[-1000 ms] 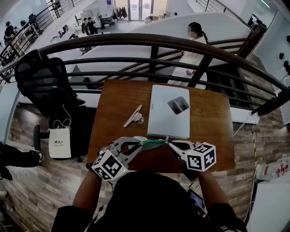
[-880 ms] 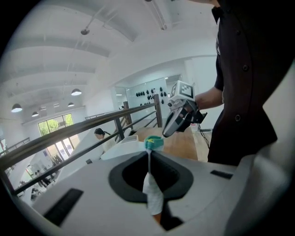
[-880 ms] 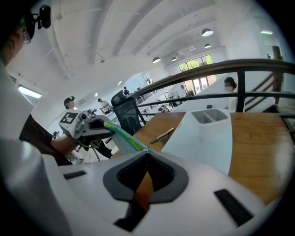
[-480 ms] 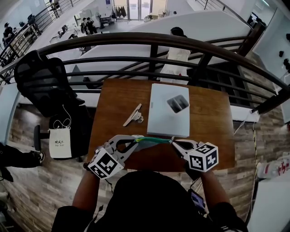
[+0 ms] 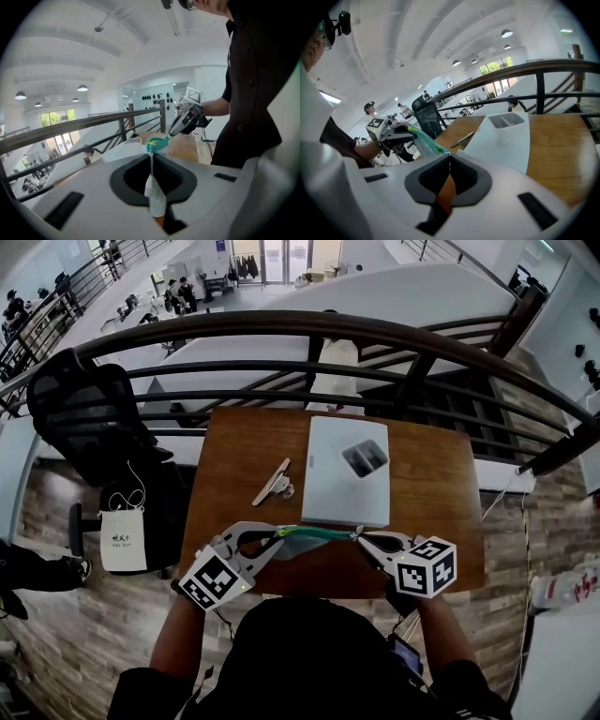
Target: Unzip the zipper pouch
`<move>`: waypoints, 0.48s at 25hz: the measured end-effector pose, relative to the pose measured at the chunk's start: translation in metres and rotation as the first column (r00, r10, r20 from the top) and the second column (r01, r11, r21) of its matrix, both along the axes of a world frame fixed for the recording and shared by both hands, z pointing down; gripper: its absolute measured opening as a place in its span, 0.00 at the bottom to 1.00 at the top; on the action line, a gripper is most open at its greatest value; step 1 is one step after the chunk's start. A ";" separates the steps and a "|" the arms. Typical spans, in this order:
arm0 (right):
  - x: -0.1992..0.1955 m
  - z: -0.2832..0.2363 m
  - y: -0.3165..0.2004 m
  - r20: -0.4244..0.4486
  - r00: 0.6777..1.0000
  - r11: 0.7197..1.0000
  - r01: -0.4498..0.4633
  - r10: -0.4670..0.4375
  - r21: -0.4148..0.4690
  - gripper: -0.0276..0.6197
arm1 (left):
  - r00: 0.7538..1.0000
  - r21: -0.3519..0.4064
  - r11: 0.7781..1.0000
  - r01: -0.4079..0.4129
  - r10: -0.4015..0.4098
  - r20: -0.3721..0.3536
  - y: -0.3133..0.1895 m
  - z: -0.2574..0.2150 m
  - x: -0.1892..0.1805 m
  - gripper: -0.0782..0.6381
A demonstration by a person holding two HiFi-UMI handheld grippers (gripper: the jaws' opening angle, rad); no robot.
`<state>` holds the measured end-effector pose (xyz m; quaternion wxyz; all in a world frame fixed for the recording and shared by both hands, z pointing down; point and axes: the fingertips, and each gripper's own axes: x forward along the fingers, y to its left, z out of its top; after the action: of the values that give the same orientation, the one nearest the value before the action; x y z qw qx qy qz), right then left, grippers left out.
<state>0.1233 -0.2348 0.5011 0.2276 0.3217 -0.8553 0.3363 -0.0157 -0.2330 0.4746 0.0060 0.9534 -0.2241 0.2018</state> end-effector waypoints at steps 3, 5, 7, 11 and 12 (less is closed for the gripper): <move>0.000 -0.001 -0.005 -0.009 1.000 1.000 0.004 -0.004 0.008 0.04 | 0.999 -0.017 1.000 0.002 -0.002 0.032 -0.006 0.009 0.000 0.16; 0.001 0.001 -0.009 -0.030 1.000 1.000 0.007 -0.006 0.022 0.05 | 0.999 -0.054 0.999 0.007 -0.005 0.036 -0.010 0.017 0.000 0.28; 0.002 0.004 -0.014 -0.053 0.999 0.999 0.003 -0.001 0.035 0.19 | 0.999 -0.084 0.996 0.034 -0.034 -0.007 -0.016 0.017 -0.003 0.42; 0.005 0.003 -0.024 -0.051 0.998 0.998 -0.029 0.032 0.063 0.21 | 0.992 -0.087 0.991 0.097 -0.104 -0.075 -0.027 0.009 -0.015 0.42; 0.005 0.002 -0.026 -0.053 0.998 0.997 -0.033 0.036 0.070 0.21 | 0.991 -0.081 0.991 0.105 -0.111 -0.074 -0.029 0.008 -0.017 0.42</move>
<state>0.1284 -0.2608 0.5030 0.2338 0.3531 -0.8543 0.3014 -0.0331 -0.2616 0.4827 0.0624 0.9461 -0.2671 0.1722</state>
